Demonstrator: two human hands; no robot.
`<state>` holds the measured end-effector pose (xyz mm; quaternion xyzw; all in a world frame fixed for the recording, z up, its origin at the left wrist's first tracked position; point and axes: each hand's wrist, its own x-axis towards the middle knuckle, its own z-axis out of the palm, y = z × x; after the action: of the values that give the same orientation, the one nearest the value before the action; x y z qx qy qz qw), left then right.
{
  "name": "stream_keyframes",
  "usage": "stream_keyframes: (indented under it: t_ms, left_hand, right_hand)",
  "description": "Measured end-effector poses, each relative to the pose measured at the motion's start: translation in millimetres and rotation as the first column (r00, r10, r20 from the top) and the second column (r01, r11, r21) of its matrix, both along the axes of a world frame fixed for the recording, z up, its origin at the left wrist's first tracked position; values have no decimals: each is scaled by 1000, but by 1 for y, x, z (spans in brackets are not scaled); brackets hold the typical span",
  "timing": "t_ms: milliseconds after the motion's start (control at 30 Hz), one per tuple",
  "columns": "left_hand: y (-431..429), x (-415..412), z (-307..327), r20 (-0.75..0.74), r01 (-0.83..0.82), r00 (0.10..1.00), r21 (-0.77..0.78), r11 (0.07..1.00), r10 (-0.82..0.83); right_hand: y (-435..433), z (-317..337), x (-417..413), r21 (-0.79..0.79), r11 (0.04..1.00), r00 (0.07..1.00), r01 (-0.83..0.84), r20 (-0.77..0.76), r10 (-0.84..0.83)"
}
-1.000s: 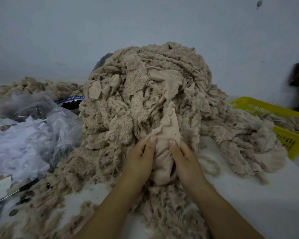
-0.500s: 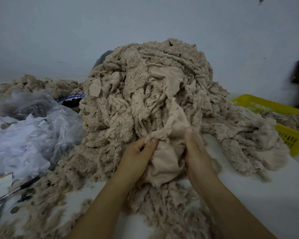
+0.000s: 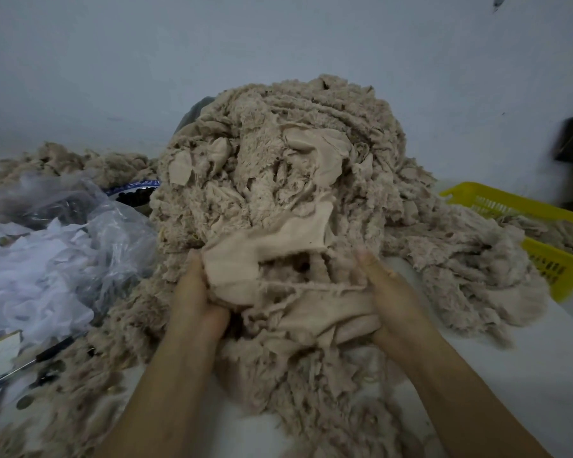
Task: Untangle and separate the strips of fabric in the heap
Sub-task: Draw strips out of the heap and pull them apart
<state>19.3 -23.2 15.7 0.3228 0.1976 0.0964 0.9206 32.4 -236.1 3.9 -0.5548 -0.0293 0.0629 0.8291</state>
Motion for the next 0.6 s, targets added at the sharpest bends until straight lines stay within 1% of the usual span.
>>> stream_keyframes:
  t_ms: [33,67,133,200,267,300,333,367,400,433,467,500,533,567,600]
  left_hand:
    - [6,1,0,13,-8,1000,-50,999,9]
    - [8,2,-2,21,1,1000,-54,999,0]
    - [2,3,-7,21,44,999,-20,999,-43]
    - [2,5,-10,-3,-6,1000,-17,1000,6]
    - [12,5,-10,46,-39,998,-110,993,44]
    - [16,6,-11,69,-38,996,-138,990,48]
    - [17,5,-11,79,-42,996,-121,992,52]
    - [15,3,-10,78,-38,996,-58,998,42]
    - [8,2,-9,53,-42,998,69,997,39]
    - [0,1,-9,13,-69,998,258,964,68]
    - [-7,1,-11,-24,-103,991,486,868,131]
    - [-12,1,-15,-30,-140,972,720,680,231]
    - [-17,-2,-16,61,-201,946,880,430,318]
    - [-22,-7,-14,246,-309,911,939,151,332]
    - [-30,-14,-10,428,-425,870,903,-69,246]
  right_hand:
    - [-3,1,3,57,997,998,59,-14,-58]
    - [-5,2,5,116,987,994,108,-49,-103]
    - [-3,2,9,226,961,983,161,-122,-136]
    - [-7,3,10,292,937,974,192,-176,-145]
    - [-19,2,14,334,903,952,270,-234,-198]
    - [-25,1,16,331,891,937,312,-260,-232]
    - [-29,0,18,308,887,924,345,-278,-263]
    - [-30,-2,19,273,890,914,364,-286,-287]
    - [-29,-3,19,232,903,912,362,-288,-292]
    - [-25,-5,20,196,920,919,341,-278,-281]
    - [-21,-6,19,167,936,930,309,-260,-261]
    - [-15,-6,17,150,947,940,284,-238,-244]
    - [-11,-6,14,132,953,946,274,-215,-242]
    - [-8,-6,13,114,957,953,266,-178,-244]
    - [-6,-7,11,92,961,961,261,-124,-249]
